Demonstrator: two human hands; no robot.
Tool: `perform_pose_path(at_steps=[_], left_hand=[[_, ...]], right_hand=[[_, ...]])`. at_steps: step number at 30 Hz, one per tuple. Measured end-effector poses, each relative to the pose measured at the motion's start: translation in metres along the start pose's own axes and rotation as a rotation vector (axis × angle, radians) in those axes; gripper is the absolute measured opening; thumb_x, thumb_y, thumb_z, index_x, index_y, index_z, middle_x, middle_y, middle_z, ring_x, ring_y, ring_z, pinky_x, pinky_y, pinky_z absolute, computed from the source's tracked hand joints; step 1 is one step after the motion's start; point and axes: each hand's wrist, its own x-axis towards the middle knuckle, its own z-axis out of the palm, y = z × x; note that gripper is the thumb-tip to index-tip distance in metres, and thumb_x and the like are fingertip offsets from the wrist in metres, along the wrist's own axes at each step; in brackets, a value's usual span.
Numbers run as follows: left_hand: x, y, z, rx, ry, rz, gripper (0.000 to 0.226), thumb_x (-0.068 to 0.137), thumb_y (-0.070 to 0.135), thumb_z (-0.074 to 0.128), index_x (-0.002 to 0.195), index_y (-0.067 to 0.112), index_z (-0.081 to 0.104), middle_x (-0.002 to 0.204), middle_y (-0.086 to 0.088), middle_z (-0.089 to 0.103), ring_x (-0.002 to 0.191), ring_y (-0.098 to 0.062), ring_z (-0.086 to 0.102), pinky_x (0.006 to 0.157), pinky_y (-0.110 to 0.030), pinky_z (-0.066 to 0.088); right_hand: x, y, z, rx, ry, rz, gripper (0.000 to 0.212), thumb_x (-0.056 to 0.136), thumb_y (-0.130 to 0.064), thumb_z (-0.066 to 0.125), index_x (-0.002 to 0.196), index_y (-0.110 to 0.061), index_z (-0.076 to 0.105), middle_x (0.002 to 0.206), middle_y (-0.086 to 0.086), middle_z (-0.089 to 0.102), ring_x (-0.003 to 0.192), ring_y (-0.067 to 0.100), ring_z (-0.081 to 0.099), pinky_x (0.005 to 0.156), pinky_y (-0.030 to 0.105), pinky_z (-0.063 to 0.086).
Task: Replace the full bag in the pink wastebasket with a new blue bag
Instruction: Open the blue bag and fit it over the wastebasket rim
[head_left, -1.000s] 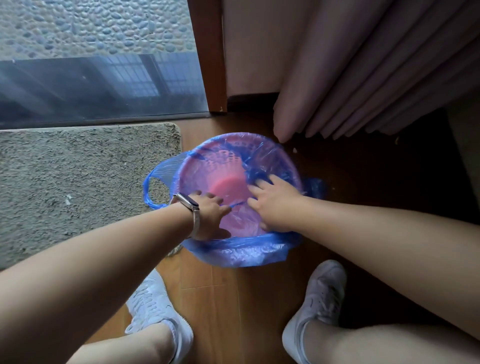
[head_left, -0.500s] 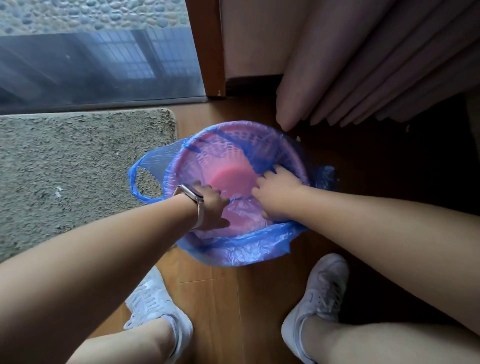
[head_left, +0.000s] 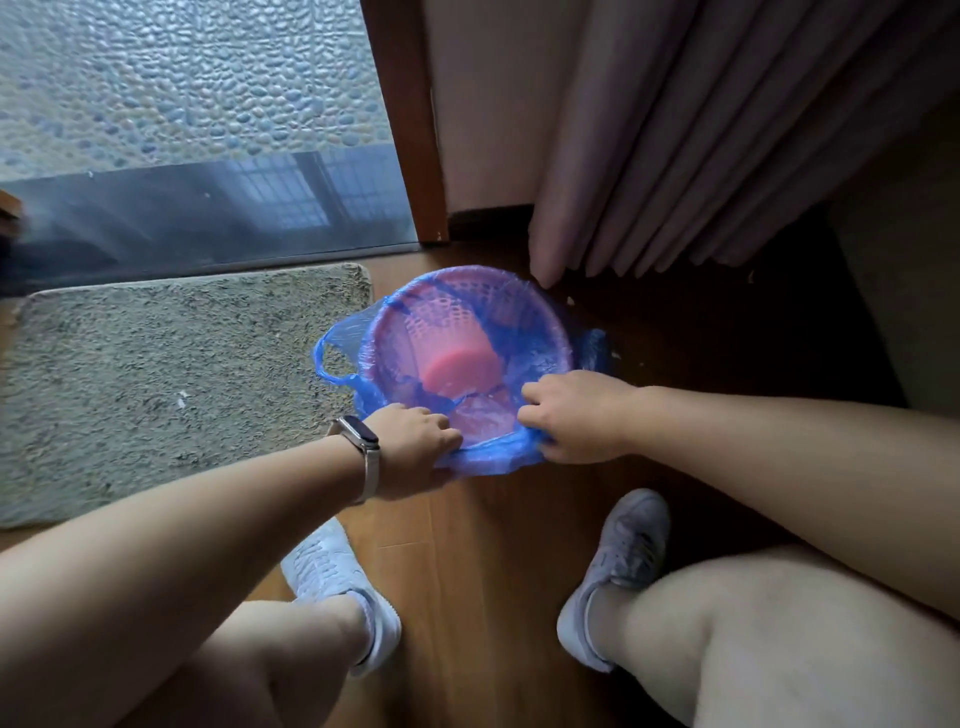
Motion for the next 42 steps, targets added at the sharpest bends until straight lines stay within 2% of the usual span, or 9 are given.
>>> perform_pose_path(at_steps=[6, 10, 14, 20, 23, 29, 33, 38, 42], left_hand=[[-0.014, 0.003, 0.013, 0.052, 0.136, 0.13, 0.012, 0.077, 0.021, 0.064, 0.084, 0.021, 0.055, 0.066, 0.0, 0.06, 0.058, -0.027, 0.062, 0.048, -0.031, 0.047], [-0.026, -0.01, 0.021, 0.119, -0.111, 0.158, 0.039, 0.09, 0.018, 0.041, 0.125, 0.031, 0.054, 0.105, 0.002, 0.067, 0.098, -0.026, 0.063, 0.074, -0.036, 0.051], [-0.034, -0.035, 0.041, 0.214, -0.259, 0.087, 0.054, 0.092, 0.029, 0.038, 0.145, 0.029, 0.028, 0.143, 0.0, 0.047, 0.128, -0.023, 0.048, 0.101, -0.039, 0.042], [-0.037, -0.057, 0.046, 0.261, -0.233, 0.021, 0.077, 0.078, 0.048, 0.003, 0.149, 0.027, 0.026, 0.153, -0.005, 0.036, 0.141, -0.024, 0.032, 0.111, -0.043, 0.03], [-0.03, -0.056, 0.054, 0.315, -0.386, -0.07, 0.062, 0.094, 0.046, 0.023, 0.152, 0.028, 0.009, 0.16, -0.003, 0.014, 0.147, -0.023, 0.01, 0.116, -0.046, 0.015], [-0.024, -0.062, 0.049, 0.352, -0.373, -0.119, 0.065, 0.09, 0.041, 0.039, 0.149, 0.026, 0.015, 0.158, -0.003, 0.02, 0.144, -0.022, 0.02, 0.115, -0.042, 0.02], [-0.03, -0.059, 0.04, 0.05, -0.209, -0.238, 0.052, 0.09, 0.041, 0.047, 0.139, 0.025, 0.04, 0.141, 0.001, 0.045, 0.126, -0.022, 0.048, 0.1, -0.035, 0.04], [-0.041, -0.049, 0.024, -0.461, 0.075, -0.613, 0.034, 0.088, 0.023, 0.055, 0.121, 0.017, 0.061, 0.112, -0.009, 0.068, 0.101, -0.028, 0.063, 0.083, -0.033, 0.048], [-0.031, -0.039, 0.016, -0.637, 0.209, -0.791, 0.037, 0.086, 0.024, 0.054, 0.122, 0.015, 0.05, 0.096, -0.009, 0.07, 0.088, -0.029, 0.064, 0.073, -0.034, 0.046]], right_hand=[[-0.021, -0.008, 0.019, 0.03, -0.122, -0.035, 0.019, 0.089, -0.025, 0.046, 0.103, -0.019, 0.058, 0.104, 0.005, 0.059, 0.097, 0.031, 0.06, 0.072, 0.04, 0.049], [-0.024, 0.006, 0.027, 0.008, -0.169, -0.036, 0.023, 0.091, -0.03, 0.044, 0.105, -0.024, 0.061, 0.107, 0.002, 0.06, 0.101, 0.028, 0.06, 0.072, 0.035, 0.047], [-0.02, 0.024, 0.051, 0.135, -0.279, 0.111, 0.034, 0.093, -0.04, 0.043, 0.123, -0.026, 0.053, 0.121, 0.005, 0.055, 0.112, 0.028, 0.055, 0.084, 0.035, 0.046], [-0.004, 0.045, 0.074, 0.234, -0.296, 0.267, 0.06, 0.091, -0.049, 0.047, 0.145, -0.027, 0.031, 0.15, 0.006, 0.035, 0.137, 0.027, 0.035, 0.107, 0.041, 0.037], [0.001, 0.046, 0.082, 0.17, -0.353, 0.275, 0.066, 0.091, -0.049, 0.048, 0.147, -0.025, 0.025, 0.155, 0.004, 0.027, 0.141, 0.026, 0.028, 0.108, 0.043, 0.034], [0.003, 0.052, 0.076, 0.24, -0.303, 0.363, 0.058, 0.087, -0.042, 0.051, 0.14, -0.022, 0.039, 0.148, 0.008, 0.038, 0.133, 0.027, 0.04, 0.104, 0.038, 0.041], [-0.002, 0.055, 0.061, 0.499, -0.063, 0.541, 0.022, 0.082, -0.032, 0.057, 0.099, -0.017, 0.056, 0.116, 0.005, 0.059, 0.102, 0.027, 0.059, 0.084, 0.033, 0.049], [-0.009, 0.053, 0.045, 0.815, 0.174, 0.818, 0.018, 0.078, -0.028, 0.058, 0.094, -0.022, 0.063, 0.102, 0.006, 0.067, 0.091, 0.024, 0.061, 0.082, 0.035, 0.052], [-0.001, 0.039, 0.037, 1.108, 0.283, 0.919, 0.024, 0.086, -0.03, 0.062, 0.105, -0.019, 0.055, 0.097, 0.005, 0.062, 0.085, 0.023, 0.064, 0.063, 0.039, 0.059]])
